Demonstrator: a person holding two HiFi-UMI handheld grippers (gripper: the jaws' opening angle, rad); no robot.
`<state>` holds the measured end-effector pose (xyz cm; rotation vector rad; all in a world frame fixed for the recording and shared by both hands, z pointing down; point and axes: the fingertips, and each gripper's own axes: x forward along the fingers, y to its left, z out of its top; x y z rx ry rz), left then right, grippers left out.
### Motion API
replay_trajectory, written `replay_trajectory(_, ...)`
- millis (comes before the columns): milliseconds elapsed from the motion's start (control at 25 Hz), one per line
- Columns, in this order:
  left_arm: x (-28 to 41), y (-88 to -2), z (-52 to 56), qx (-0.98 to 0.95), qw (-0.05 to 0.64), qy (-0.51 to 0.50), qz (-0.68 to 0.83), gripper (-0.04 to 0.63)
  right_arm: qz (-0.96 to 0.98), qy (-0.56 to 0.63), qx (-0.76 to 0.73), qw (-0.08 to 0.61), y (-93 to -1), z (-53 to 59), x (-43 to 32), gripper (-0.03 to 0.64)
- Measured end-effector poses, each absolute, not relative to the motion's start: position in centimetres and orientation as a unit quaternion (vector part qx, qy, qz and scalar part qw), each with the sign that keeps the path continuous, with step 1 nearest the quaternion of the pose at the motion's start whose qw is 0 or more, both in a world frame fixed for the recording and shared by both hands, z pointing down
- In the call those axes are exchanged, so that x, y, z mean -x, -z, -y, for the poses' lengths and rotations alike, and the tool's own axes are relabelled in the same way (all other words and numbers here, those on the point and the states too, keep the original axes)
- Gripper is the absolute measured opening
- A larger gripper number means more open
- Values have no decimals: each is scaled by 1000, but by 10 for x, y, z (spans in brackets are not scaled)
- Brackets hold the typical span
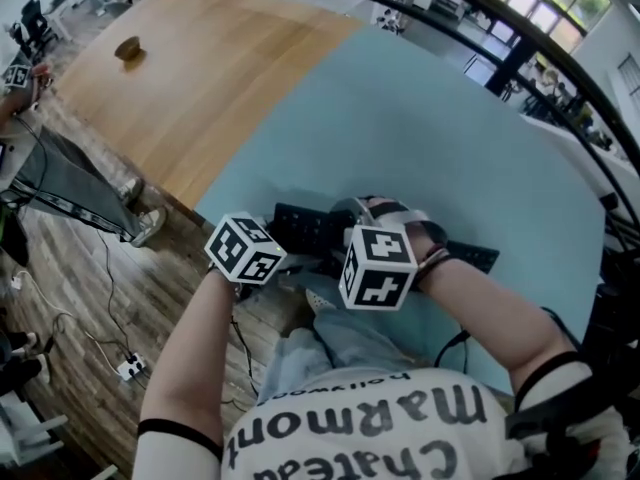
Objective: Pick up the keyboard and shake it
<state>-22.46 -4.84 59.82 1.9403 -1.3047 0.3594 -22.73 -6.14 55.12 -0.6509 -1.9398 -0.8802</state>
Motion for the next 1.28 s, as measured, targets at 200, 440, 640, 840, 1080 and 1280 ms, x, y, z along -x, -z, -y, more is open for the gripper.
replay_trajectory(200, 223, -590, 53, -754, 392, -91, 519, 336, 786, 357, 255, 435, -549, 59, 225, 236)
replay_trajectory(440, 226, -581, 58, -758, 392, -47, 519, 276, 787, 365, 243, 434, -547, 62, 224, 236)
replay_trajectory(640, 232, -583, 55, -755, 397, -45, 519, 261, 789, 361, 235, 438, -550, 59, 230, 236)
replay_trajectory(840, 234, -582, 55, -757, 389, -43, 524, 262, 796, 357, 215, 440, -549, 61, 230, 244)
replay_trajectory(1080, 233, -579, 53, -765, 372, -37, 524, 258, 851, 261, 162, 426, -529, 85, 217, 258)
replay_trajectory(1280, 237, -580, 50, -767, 363, -50, 527, 261, 911, 132, 90, 381, -499, 118, 196, 255)
